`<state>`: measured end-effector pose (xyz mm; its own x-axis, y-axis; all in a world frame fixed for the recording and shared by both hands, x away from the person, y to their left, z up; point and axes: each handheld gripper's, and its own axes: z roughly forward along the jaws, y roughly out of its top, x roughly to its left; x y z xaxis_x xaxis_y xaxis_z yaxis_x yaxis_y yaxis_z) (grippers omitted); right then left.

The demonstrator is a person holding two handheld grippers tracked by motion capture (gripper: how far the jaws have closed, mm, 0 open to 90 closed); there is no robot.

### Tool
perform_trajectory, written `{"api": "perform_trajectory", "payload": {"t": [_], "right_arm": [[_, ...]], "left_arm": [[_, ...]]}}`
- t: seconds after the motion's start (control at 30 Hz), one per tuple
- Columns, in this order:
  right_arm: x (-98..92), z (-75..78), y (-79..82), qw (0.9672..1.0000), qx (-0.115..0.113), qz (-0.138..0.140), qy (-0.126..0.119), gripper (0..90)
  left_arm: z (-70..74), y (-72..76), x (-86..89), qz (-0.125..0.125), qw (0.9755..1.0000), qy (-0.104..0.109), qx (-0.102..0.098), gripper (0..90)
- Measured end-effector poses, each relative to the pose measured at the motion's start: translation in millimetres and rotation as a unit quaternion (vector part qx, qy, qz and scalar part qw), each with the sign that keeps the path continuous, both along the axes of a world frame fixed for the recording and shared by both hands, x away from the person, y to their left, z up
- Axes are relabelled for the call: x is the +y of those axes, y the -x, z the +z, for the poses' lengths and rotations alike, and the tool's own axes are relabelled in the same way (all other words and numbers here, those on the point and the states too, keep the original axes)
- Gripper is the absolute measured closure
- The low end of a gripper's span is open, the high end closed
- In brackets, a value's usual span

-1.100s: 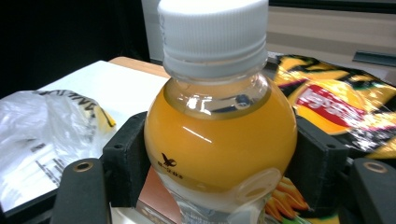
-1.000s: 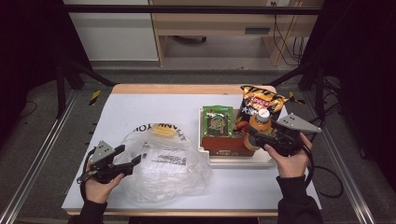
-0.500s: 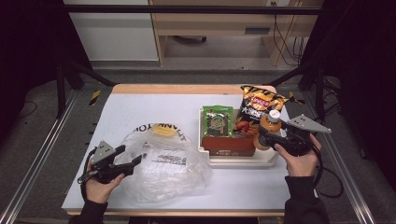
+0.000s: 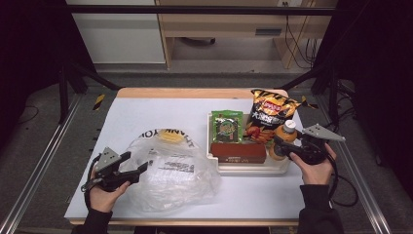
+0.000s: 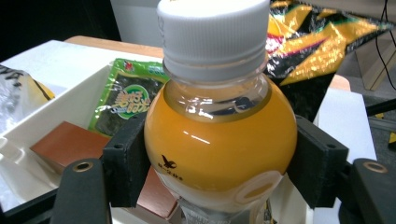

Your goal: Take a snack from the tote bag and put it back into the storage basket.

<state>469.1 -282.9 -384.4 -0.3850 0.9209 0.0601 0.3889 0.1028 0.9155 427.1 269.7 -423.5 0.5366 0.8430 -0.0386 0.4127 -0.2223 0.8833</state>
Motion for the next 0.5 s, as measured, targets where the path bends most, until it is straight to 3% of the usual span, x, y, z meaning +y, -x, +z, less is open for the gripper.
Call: {"api": "perform_trajectory", "payload": {"t": [0.5], "right_arm": [[-5.9, -26.4, -5.3, 0.9997, 0.026, -0.004, 0.003, 30.1]], "left_arm": [[1.0, 0.9, 0.7, -0.001, 1.0, 0.0, -0.004, 23.0]]}}
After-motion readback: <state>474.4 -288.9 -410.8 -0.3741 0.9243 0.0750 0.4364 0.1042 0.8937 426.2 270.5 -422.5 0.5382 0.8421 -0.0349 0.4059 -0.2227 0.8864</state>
